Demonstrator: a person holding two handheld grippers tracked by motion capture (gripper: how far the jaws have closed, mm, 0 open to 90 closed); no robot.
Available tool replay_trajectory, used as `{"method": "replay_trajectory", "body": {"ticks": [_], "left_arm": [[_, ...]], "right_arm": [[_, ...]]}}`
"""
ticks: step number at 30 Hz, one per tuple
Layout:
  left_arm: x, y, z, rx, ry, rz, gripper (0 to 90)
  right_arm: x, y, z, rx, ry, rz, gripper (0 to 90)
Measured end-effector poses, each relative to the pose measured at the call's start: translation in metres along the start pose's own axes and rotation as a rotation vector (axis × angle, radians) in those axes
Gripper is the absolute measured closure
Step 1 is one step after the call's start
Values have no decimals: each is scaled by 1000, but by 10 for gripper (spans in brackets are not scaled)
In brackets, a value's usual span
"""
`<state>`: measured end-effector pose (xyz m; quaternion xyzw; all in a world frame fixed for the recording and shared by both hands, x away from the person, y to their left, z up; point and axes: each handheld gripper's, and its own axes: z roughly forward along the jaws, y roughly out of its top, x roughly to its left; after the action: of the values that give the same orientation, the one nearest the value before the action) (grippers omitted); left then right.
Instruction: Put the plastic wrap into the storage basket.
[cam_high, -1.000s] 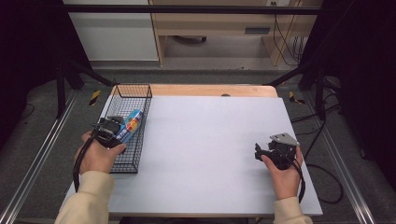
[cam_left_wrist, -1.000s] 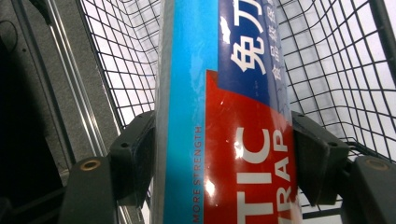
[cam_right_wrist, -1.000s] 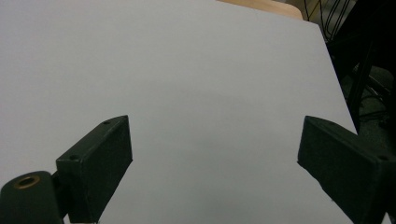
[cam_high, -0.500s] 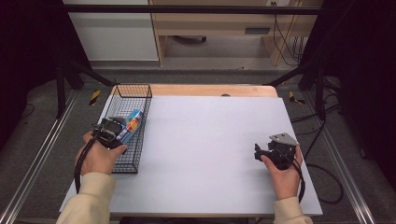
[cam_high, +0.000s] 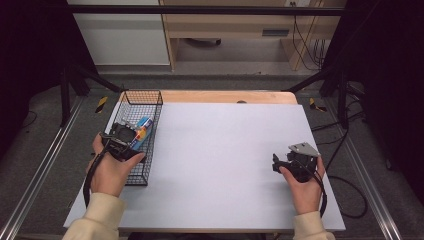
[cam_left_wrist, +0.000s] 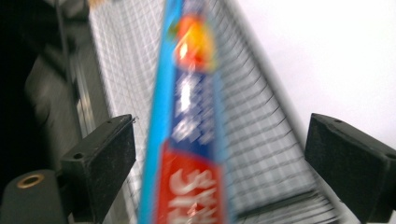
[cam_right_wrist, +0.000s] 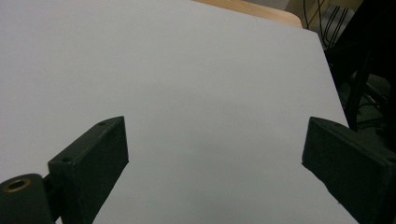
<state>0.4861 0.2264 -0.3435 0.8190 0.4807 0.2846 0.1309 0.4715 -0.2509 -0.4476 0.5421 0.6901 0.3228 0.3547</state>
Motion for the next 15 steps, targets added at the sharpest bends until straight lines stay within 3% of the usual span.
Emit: {"method": "replay_trajectory", "body": {"ticks": [2, 6, 7, 10, 15], "left_arm": [[-3, 1, -3, -25, -14, 8, 83], [-17, 6, -13, -150, -86, 22, 79], [-20, 8, -15, -165, -99, 47, 80], [-29, 15, -18, -234, -139, 58, 65], [-45, 26, -16, -338, -215, 127, 56]], "right_arm": [[0, 0, -1, -9, -2, -5, 66], [-1, 0, -4, -19, -1, 5, 60], [-1, 0, -5, -22, -1, 5, 60], [-1, 0, -8, -30, 2, 6, 55], [3, -3, -15, -44, 12, 14, 54]]}}
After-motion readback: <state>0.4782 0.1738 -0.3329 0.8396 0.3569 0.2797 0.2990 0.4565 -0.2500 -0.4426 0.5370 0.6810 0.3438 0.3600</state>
